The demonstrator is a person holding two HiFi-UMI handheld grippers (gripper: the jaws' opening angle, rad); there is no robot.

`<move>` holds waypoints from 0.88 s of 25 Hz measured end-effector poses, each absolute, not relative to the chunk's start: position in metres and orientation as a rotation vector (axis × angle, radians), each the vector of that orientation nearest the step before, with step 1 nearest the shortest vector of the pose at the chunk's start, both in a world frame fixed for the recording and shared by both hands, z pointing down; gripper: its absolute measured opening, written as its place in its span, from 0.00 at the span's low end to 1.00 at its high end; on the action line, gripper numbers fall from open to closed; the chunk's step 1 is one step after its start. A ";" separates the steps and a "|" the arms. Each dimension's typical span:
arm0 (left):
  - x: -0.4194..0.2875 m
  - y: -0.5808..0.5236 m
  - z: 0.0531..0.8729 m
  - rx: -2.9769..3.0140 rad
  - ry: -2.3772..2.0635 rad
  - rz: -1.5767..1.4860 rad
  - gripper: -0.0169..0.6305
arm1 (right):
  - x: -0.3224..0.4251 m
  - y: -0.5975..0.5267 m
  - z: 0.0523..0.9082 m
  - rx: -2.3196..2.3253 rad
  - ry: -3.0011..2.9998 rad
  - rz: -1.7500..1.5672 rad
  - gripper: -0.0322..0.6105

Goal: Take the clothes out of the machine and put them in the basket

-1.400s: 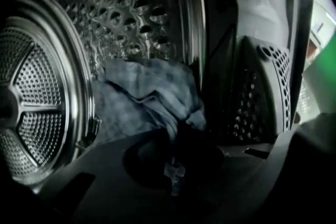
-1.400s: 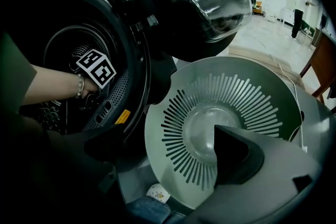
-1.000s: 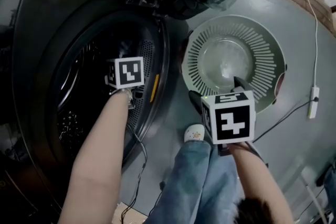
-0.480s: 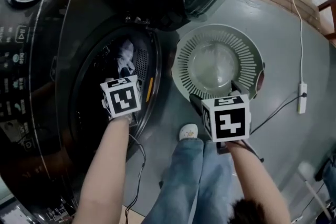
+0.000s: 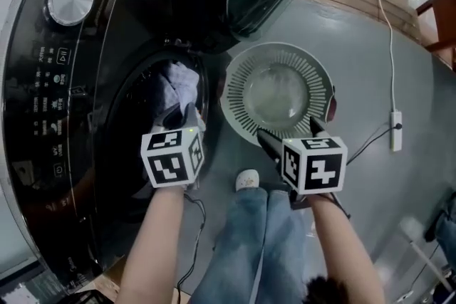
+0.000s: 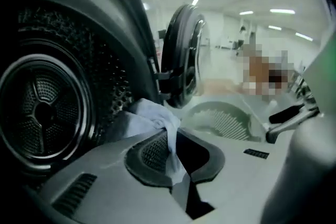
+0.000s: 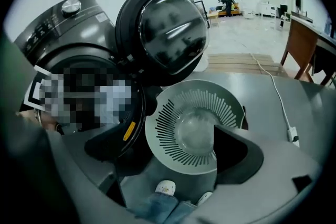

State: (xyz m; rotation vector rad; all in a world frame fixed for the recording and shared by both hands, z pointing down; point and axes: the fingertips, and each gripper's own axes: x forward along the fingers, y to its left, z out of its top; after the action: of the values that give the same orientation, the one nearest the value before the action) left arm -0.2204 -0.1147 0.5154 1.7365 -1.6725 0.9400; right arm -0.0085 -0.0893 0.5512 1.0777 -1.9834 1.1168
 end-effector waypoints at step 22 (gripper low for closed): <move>-0.025 -0.148 0.438 2.104 -1.343 0.647 0.06 | 0.114 -0.099 0.517 1.323 -1.887 1.185 0.88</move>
State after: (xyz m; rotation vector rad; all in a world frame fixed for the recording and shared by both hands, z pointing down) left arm -0.0250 -0.1478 0.4384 2.1045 -1.3429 0.6467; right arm 0.1142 -0.0986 0.5172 1.3232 -1.8869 1.1845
